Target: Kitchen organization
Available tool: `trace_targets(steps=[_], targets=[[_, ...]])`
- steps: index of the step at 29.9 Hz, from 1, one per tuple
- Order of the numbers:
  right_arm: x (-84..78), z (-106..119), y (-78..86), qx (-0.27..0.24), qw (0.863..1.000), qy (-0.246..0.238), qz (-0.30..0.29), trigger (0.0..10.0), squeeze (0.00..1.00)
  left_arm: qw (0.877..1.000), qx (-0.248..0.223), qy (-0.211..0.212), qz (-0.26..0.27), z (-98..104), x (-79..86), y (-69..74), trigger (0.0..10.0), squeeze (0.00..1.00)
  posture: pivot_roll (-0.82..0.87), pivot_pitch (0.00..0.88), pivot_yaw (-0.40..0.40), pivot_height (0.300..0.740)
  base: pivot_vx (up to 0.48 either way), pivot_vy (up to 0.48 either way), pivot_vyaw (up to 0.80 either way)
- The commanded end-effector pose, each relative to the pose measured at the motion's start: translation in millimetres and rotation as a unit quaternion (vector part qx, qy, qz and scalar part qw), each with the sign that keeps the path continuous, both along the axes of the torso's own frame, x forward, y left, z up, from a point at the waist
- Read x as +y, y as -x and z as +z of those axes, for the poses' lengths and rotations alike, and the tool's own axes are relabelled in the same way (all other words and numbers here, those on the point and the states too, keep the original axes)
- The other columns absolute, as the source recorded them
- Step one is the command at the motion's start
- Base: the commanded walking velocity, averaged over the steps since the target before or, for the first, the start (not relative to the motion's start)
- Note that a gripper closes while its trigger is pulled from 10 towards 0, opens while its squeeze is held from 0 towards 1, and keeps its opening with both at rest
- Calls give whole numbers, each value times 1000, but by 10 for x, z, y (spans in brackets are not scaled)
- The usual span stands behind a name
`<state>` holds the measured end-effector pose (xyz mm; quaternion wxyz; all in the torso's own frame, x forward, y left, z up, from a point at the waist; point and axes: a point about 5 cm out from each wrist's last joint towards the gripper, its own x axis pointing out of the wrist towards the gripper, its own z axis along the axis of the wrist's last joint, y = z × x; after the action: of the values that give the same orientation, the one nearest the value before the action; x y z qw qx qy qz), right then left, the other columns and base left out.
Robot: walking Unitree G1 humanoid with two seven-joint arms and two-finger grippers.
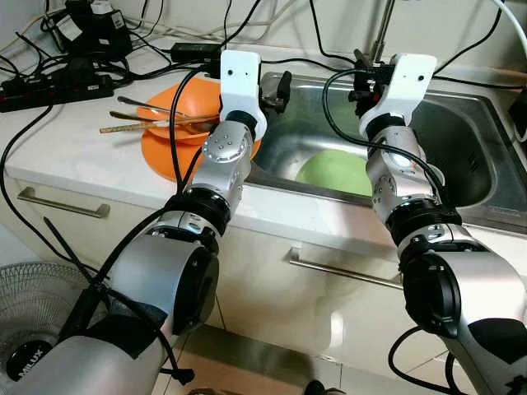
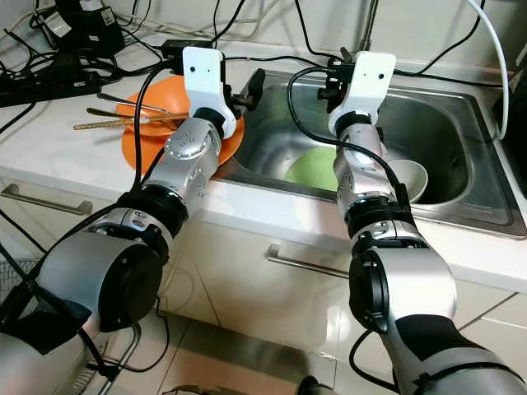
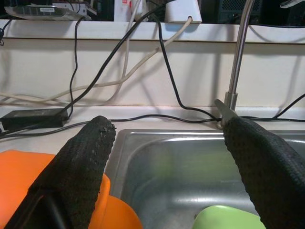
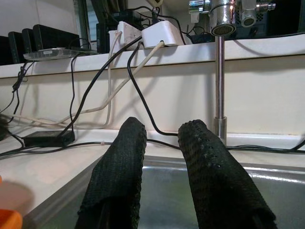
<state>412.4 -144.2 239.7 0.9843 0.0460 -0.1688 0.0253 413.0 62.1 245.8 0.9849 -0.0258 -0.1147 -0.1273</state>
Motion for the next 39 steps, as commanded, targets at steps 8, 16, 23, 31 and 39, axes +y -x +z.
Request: trace_targets(steps=[8, 16, 23, 31, 39], targets=[[-53, 43, 0, -11, 1000, 1, -6, 10000, 0, 1000, 1, -1, -1, -4, -17, 2, 10000, 0, 70, 0, 35, 740, 0, 0, 0], [-178, 64, 8, -16, 1000, 9, -25, 10000, 0, 1000, 5, 3, -18, -2, -122, 20, 10000, 0, 15, 0, 55, 740, 0, 0, 0], [-228, 52, 19, -18, 999, 17, -32, 10000, 0, 999, 7, 8, -30, 18, -202, 33, 10000, 0, -11, 0, 55, 740, 0, 0, 0], [-213, 23, 20, -13, 999, 20, -29, 10000, 0, 1000, 6, 11, -28, 23, -190, 30, 10000, 0, -3, 0, 43, 740, 0, 0, 0], [-304, 96, 22, -25, 999, 23, -43, 10000, 0, 999, 8, 12, -29, 26, -198, 29, 10000, 0, -31, 0, 58, 740, 0, 0, 0]])
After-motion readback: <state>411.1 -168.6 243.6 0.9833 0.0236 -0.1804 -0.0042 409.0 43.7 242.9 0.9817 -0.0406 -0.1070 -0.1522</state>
